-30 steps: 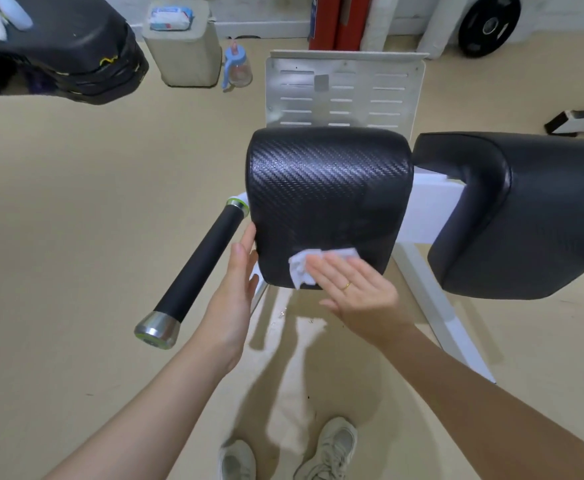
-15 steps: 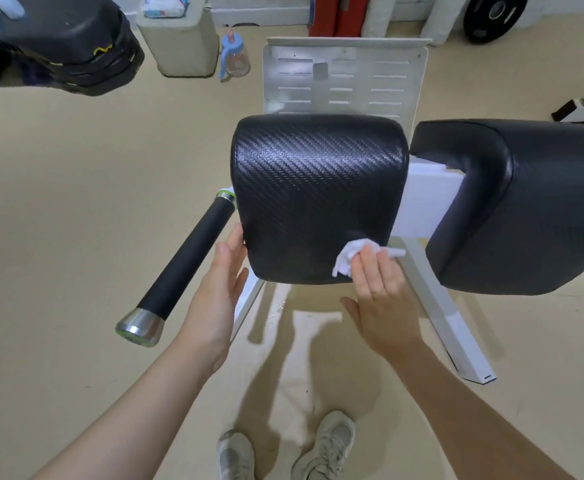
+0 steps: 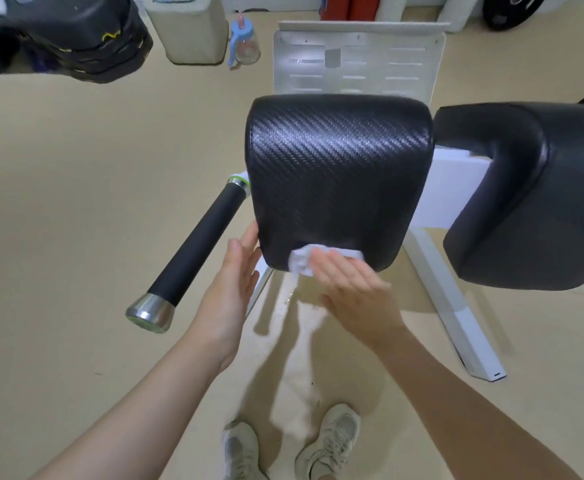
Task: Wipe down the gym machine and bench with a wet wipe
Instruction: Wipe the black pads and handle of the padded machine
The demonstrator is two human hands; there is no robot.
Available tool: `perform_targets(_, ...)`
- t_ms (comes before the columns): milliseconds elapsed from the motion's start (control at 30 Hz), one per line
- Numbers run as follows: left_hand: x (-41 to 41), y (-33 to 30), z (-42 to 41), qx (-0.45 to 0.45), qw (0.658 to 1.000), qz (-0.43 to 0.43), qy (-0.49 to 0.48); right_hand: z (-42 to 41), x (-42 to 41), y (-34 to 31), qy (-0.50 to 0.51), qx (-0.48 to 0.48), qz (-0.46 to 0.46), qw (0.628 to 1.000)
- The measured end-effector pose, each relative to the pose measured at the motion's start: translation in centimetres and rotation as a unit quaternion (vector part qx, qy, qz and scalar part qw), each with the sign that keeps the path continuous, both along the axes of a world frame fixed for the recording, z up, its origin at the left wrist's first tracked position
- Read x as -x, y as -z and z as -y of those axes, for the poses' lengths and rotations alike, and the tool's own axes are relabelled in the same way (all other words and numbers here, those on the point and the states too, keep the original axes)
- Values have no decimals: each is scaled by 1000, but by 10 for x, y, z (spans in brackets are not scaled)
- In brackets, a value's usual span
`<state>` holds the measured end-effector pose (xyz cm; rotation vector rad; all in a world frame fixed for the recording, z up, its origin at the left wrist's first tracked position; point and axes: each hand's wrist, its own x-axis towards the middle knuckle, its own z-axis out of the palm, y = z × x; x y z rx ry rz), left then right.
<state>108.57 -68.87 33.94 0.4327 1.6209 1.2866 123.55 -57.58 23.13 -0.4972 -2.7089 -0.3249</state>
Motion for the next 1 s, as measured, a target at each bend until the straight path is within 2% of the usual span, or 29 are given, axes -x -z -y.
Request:
perform_targets(133,-5,-16,-6,7,1000,17,-7,-26,-51,-16,70,-26,-7,997)
perform_targets(200,-7,-30,-14,10,1000,20,-17,-34,-41,-34,68,-17,22,997)
perform_targets(333,-3,-54,-29,3,999,29,-37,-32,8,-81,19,14,-4,1000)
perform_targets(433,8,-59,-30,-10,997,56,-56,-29,43,-111,-62,33,71,995)
perform_targets(533,20,-59,-33,-28,993,74,-87,-31,68,-132,-82,51,157,983)
perform_targets(600,25,-60,-37,-58,987,89,-123,-34,75,-142,-98,67,188,975)
perform_targets(733,34,-52,-49,-100,960,159,-208,-46,101,-159,-154,30,214,964)
perform_targets(800,39,-56,-56,-92,949,177,-245,-54,125,-169,-165,29,234,958)
perform_targets(900,47,-58,-64,-22,960,144,-240,-64,169,-190,-189,36,345,919)
perform_targets(933,48,-57,-65,0,954,170,-249,-72,185,-198,-177,66,403,896)
perform_targets(1000,50,-52,-64,41,934,201,-291,-98,213,-206,-86,189,472,857)
